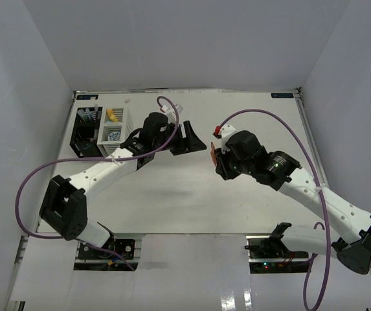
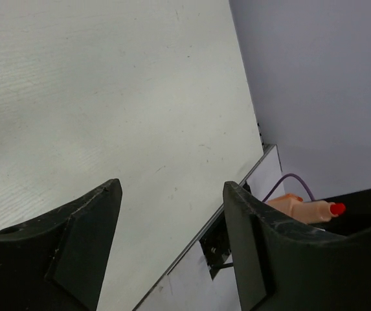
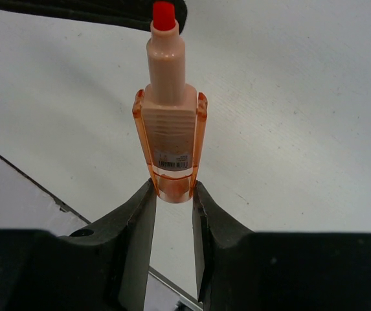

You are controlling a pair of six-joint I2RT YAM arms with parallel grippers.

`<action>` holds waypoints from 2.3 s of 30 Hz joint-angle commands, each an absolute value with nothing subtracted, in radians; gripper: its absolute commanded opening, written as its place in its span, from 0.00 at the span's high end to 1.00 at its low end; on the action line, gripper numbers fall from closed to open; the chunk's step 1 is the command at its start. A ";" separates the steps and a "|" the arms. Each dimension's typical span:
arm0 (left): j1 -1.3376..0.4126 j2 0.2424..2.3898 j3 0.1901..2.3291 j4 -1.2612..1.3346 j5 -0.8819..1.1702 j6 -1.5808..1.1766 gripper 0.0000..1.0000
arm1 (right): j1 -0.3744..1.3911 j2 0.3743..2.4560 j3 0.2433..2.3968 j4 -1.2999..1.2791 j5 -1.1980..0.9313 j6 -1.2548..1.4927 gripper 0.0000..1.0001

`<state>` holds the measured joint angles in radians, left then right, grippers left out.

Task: Sort the stationery into containers
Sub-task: Close the pen cap on the pen.

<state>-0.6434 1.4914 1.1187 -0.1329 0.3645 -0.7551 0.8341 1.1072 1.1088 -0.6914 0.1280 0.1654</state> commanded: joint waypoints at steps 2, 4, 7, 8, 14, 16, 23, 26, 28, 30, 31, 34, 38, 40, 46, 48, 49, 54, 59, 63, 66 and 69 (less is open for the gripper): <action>-0.630 1.402 1.060 0.003 0.484 -0.769 0.23 | 0.828 1.083 1.112 -0.722 0.147 0.186 0.92; -0.630 1.393 1.031 0.060 0.517 -0.775 0.22 | 0.828 1.083 1.111 -0.730 0.147 0.193 0.92; -0.630 1.378 1.000 0.104 0.543 -0.776 0.22 | 0.827 1.085 1.111 -0.735 0.140 0.199 0.92; -0.630 1.373 0.994 0.121 0.554 -0.778 0.22 | 0.825 1.088 1.111 -0.738 0.138 0.202 0.92; -0.630 1.361 0.942 0.248 0.601 -0.811 0.23 | 0.822 1.117 1.124 -0.758 0.109 0.222 0.92; -0.630 1.358 0.927 0.284 0.606 -0.821 0.23 | 0.819 1.126 1.138 -0.761 0.110 0.230 0.92; -0.641 1.358 0.865 0.380 0.589 -0.879 0.24 | 0.810 1.176 1.186 -0.769 0.109 0.284 0.92; -0.657 1.370 0.879 0.379 0.551 -0.861 0.25 | 0.808 1.200 1.204 -0.767 0.086 0.298 0.92; -0.663 1.384 0.894 0.380 0.534 -0.858 0.25 | 0.808 1.209 1.209 -0.765 0.074 0.302 0.92; -0.666 1.390 0.900 0.385 0.523 -0.856 0.25 | 0.808 1.213 1.210 -0.764 0.064 0.307 0.92; -0.666 1.393 0.905 0.390 0.517 -0.856 0.26 | 0.810 1.215 1.212 -0.765 0.060 0.307 0.92; -0.667 1.405 0.922 0.391 0.488 -0.848 0.27 | 0.810 1.221 1.207 -0.764 0.041 0.310 0.92; -0.669 1.437 0.963 0.368 0.469 -0.847 0.29 | 0.808 1.221 1.206 -0.765 0.025 0.310 0.92; -0.669 1.462 0.980 0.367 0.472 -0.851 0.30 | 0.808 1.221 1.203 -0.767 0.028 0.308 0.92; -0.675 1.503 1.011 0.354 0.477 -0.861 0.38 | 0.808 1.220 1.210 -0.767 0.037 0.310 0.92; -0.678 1.509 1.015 0.353 0.482 -0.862 0.40 | 0.810 1.221 1.212 -0.767 0.046 0.308 0.92; -0.681 1.511 1.017 0.351 0.485 -0.862 0.41 | 0.808 1.221 1.212 -0.769 0.049 0.310 0.92; -0.695 1.511 1.016 0.339 0.480 -0.847 0.46 | 0.804 1.224 1.210 -0.770 0.061 0.310 0.92; -0.706 1.517 1.017 0.336 0.486 -0.844 0.58 | 0.798 1.239 1.216 -0.769 0.060 0.307 0.92; -0.709 1.523 1.025 0.334 0.482 -0.831 0.66 | 0.796 1.247 1.223 -0.769 0.058 0.302 0.92; -0.707 1.522 1.034 0.325 0.462 -0.810 0.76 | 0.796 1.246 1.216 -0.769 0.064 0.299 0.92; -0.709 1.525 1.055 0.301 0.443 -0.785 0.83 | 0.795 1.232 1.203 -0.769 0.074 0.298 0.88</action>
